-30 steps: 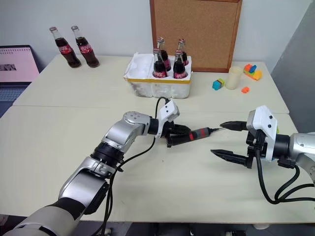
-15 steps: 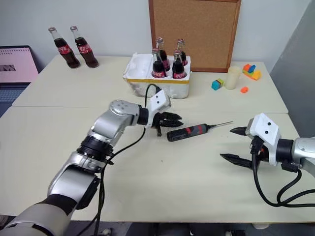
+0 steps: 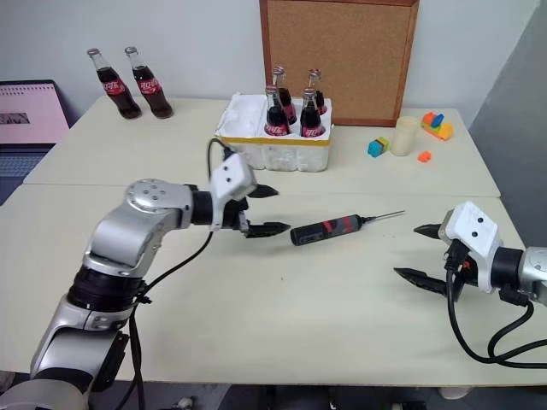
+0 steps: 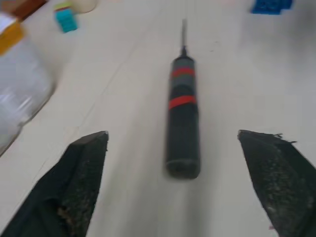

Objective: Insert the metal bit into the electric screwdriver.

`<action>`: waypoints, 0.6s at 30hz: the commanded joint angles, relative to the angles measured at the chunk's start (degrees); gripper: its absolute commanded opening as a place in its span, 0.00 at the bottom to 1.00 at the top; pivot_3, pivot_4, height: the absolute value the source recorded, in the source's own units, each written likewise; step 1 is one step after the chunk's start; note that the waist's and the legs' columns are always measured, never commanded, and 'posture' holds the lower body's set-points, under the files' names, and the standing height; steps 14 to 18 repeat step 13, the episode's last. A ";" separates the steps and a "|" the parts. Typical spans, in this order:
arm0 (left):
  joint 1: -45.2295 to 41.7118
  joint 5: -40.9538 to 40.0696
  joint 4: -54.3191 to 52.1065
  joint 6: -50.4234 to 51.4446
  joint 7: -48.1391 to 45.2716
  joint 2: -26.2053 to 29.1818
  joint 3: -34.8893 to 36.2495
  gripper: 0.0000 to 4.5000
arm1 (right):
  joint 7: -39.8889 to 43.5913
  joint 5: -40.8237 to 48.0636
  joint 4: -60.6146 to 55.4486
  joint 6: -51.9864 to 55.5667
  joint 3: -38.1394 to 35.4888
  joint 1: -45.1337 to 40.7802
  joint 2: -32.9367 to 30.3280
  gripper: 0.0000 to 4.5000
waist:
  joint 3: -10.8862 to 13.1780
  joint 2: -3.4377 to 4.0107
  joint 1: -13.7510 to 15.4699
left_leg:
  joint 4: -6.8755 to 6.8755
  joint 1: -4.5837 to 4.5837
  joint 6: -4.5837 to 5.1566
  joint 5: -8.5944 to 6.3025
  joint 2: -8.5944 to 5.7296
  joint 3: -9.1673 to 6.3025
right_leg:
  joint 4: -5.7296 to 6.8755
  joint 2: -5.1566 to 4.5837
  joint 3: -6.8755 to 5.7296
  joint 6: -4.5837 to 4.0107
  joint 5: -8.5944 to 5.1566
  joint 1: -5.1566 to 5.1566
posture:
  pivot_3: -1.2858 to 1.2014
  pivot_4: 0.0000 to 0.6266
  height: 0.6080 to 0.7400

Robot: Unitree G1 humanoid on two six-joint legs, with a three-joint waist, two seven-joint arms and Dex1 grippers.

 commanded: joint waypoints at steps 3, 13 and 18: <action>9.03 0.39 -4.29 -5.88 3.29 8.11 11.48 0.99 | 0.29 1.78 -0.56 -0.01 -8.24 2.29 1.33 1.00 | 0.00 0.01 -0.08 | -0.09 0.05 0.00 0.00 0.07 -0.03 | -0.01 0.01 -0.03 -0.05 -0.03 -0.01 | 0.52 0.24 1.00; 24.94 -11.15 -10.20 -0.96 -2.78 16.44 25.92 0.99 | 3.41 1.75 1.32 -0.12 -12.41 3.86 -0.62 1.00 | 0.02 -0.02 0.86 | -0.04 0.12 0.00 -0.01 0.00 -0.01 | -0.02 -0.45 -0.11 -0.07 -0.04 0.14 | 0.52 0.24 1.00; 24.94 -11.15 -10.20 -0.96 -2.78 16.44 25.92 0.99 | 3.41 1.75 1.32 -0.12 -12.41 3.86 -0.62 1.00 | 0.02 -0.02 0.86 | -0.04 0.12 0.00 -0.01 0.00 -0.01 | -0.02 -0.45 -0.11 -0.07 -0.04 0.14 | 0.52 0.24 1.00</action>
